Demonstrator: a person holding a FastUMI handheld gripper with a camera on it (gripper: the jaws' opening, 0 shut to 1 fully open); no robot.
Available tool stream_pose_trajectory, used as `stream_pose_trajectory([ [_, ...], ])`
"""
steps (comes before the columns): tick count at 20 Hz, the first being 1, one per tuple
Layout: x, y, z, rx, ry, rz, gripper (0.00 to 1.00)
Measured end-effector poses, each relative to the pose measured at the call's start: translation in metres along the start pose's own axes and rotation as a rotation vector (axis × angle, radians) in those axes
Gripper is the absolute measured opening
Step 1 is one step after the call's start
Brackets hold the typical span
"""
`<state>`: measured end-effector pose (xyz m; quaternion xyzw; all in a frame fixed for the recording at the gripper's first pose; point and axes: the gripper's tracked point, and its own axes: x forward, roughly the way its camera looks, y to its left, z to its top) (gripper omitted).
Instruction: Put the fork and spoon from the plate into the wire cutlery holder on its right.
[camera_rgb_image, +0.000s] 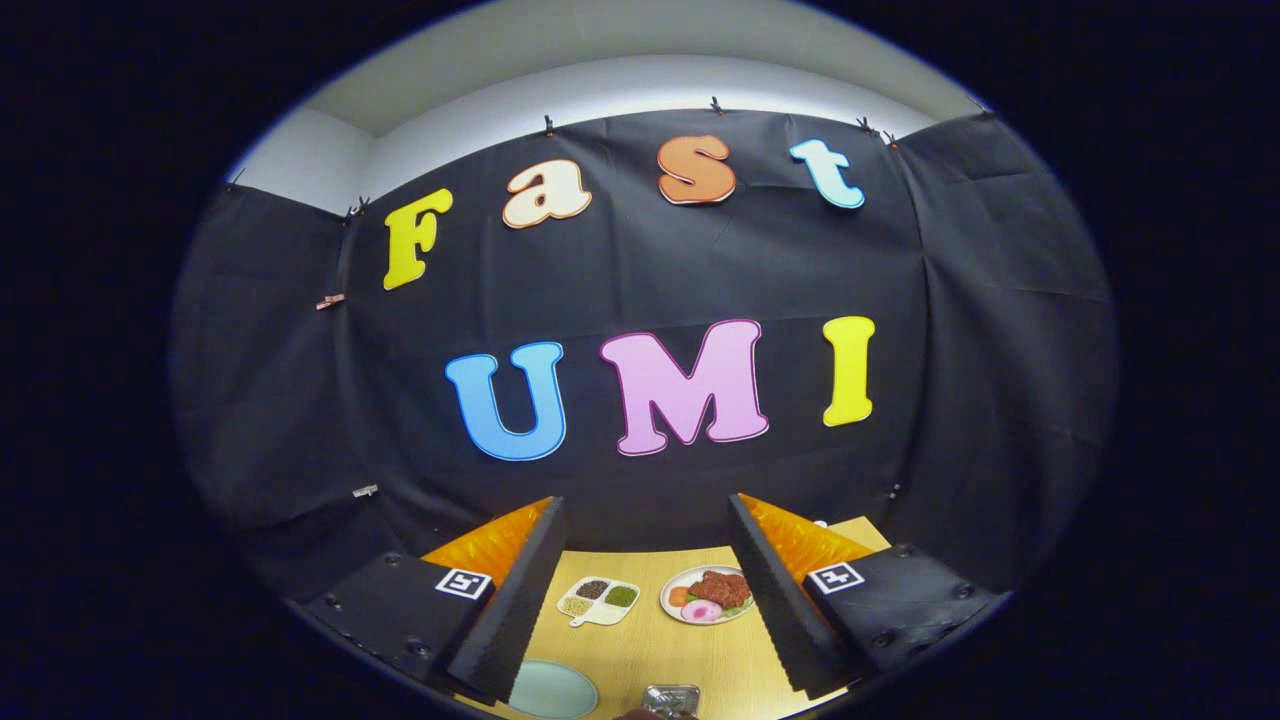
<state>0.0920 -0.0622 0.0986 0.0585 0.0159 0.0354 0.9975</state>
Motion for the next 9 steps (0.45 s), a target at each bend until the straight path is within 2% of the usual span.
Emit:
stream_pose_trajectory([
  [9,-0.004,0.023,-0.042,-0.010,0.039,-0.126,0.99],
])
